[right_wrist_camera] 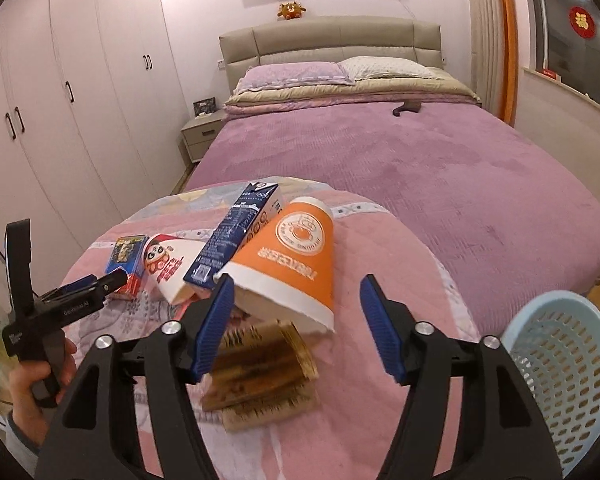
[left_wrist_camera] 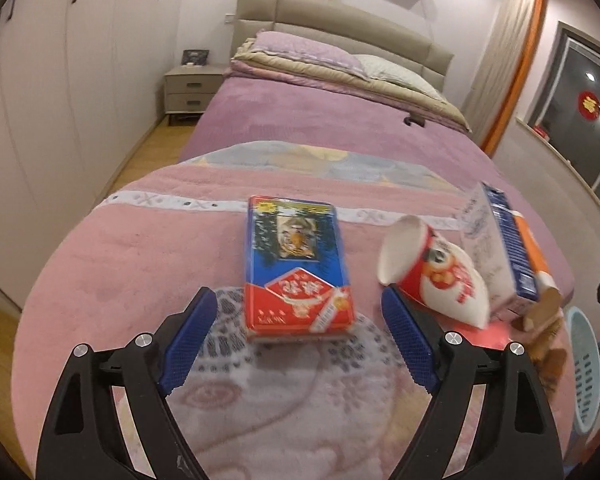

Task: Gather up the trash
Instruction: 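Move the right gripper to the orange paper cup and grasp it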

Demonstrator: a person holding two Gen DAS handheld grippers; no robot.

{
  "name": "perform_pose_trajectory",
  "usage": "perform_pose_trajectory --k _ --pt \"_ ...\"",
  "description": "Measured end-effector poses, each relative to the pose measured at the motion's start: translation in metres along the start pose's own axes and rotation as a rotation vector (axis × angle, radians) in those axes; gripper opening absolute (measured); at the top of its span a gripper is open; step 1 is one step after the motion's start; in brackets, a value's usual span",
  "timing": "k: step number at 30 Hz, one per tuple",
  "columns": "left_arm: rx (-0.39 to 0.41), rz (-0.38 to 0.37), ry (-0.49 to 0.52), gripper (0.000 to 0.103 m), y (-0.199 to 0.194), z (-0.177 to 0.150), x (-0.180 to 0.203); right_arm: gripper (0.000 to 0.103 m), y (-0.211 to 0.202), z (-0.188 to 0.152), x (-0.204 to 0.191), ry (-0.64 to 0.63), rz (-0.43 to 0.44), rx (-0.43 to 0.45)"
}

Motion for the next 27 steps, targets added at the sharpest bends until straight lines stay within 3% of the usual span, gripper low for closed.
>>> perform_pose_trajectory --k 5,12,19,27 --pt "-0.023 0.017 -0.030 0.082 0.012 0.006 -0.006 0.072 0.020 0.001 -0.002 0.010 -0.012 -0.028" --pt "-0.036 0.046 0.025 0.080 0.016 0.001 0.002 0.073 0.050 -0.003 -0.014 -0.004 -0.031 -0.088" --pt "-0.021 0.062 0.006 0.060 0.013 -0.001 -0.004 0.073 0.063 -0.003 -0.022 -0.051 -0.079 -0.089" --pt "-0.010 0.026 -0.034 0.059 0.011 0.000 -0.007 0.073 0.051 -0.010 0.019 0.042 -0.074 -0.103"
Point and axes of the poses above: each gripper's, at about its wrist camera, not at the fingertips, and y roughly the way its jaws point, x to its right, z to its top, the point moved 10 cm from there along y, roughly the way its jaws point, and after that the axes turned 5 degrees about z, right-handed, at the moved point
